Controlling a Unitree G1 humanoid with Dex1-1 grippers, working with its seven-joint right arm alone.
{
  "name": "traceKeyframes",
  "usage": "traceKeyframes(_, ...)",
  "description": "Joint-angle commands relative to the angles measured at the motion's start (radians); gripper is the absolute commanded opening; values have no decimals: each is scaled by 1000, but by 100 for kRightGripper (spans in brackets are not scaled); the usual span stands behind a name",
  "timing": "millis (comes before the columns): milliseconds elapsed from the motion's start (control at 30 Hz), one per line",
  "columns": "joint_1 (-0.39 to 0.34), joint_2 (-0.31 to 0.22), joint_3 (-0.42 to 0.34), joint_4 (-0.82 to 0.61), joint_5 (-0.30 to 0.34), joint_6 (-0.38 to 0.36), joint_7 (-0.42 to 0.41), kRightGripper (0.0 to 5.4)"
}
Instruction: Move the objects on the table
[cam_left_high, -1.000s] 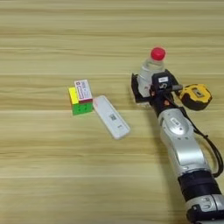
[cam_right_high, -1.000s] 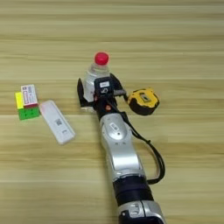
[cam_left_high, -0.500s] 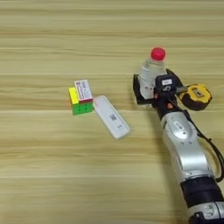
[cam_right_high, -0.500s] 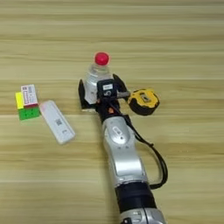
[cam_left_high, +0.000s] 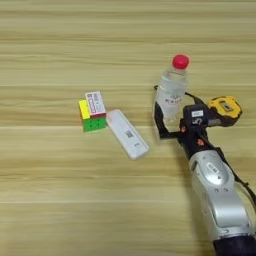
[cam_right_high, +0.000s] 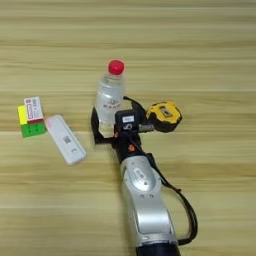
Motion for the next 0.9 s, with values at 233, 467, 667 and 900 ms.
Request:
traceKeyframes(233,168,41,5,-133,-63,-85,-94,538)
traceKeyframes(467,147,37,-65,-56,-60,-107,-157,538)
traceKeyframes(667,110,34,-99,-13,-59,-106,-180,538)
traceKeyframes(900,27,9,-143,78,-42,-81,-181,538)
